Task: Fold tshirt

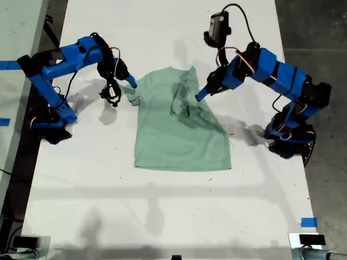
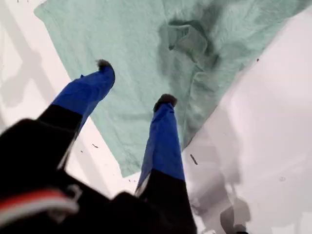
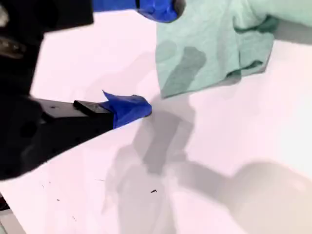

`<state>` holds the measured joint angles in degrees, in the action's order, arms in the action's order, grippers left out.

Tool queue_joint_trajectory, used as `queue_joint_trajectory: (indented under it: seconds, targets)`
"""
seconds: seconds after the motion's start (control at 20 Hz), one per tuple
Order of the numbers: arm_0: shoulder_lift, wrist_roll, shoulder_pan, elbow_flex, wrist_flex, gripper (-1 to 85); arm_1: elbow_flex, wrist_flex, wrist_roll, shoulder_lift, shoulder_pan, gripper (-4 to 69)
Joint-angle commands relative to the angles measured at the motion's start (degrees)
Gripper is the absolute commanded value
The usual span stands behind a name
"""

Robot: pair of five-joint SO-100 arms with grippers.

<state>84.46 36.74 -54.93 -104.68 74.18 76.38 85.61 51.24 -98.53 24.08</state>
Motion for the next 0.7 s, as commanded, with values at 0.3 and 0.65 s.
queue_joint_trajectory:
  seconds: [0.3,0.65]
  targets:
    - [-19.86,1.14,-0.97,13.1,-2.37,8.4,11.34,-5.63,-0.53,-14.59,1.32,20.9]
    - [2.81,0.0,-5.1,8.17,2.72,0.1,16.87,-7.38,-0.26,-18.11,3.08,20.6]
